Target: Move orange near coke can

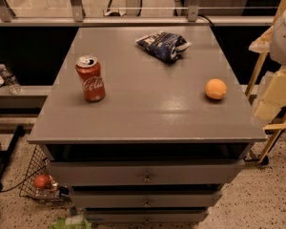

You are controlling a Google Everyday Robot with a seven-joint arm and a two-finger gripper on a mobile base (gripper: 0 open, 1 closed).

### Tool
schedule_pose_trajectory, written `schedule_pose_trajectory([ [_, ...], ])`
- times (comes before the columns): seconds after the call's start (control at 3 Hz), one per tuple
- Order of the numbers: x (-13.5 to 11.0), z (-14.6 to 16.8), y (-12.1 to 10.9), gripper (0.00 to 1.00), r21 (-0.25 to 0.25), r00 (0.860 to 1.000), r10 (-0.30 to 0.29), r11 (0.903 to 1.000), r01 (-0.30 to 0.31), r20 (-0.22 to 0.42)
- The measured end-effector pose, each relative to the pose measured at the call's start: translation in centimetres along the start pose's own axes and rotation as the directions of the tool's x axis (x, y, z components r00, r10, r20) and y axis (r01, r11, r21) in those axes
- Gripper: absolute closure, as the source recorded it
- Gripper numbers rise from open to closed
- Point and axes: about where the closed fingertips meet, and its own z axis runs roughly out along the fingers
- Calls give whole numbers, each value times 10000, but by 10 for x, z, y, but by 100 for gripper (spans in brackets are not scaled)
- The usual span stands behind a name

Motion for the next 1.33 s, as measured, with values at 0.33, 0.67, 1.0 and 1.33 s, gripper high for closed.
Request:
schedule_pose_trajectory([
  [0.33, 0, 0, 0, 0, 2, 10000, 0, 10000, 0, 1],
  [0.67, 2, 13, -2, 0, -10, 9915, 1043, 9945, -1045, 777],
  [1.0, -9, 50, -27, 0, -591, 9517, 2022, 9793, -1937, 2312],
  [1.33, -20, 94, -60, 0, -1109, 9096, 2698, 9627, -2470, 3161],
])
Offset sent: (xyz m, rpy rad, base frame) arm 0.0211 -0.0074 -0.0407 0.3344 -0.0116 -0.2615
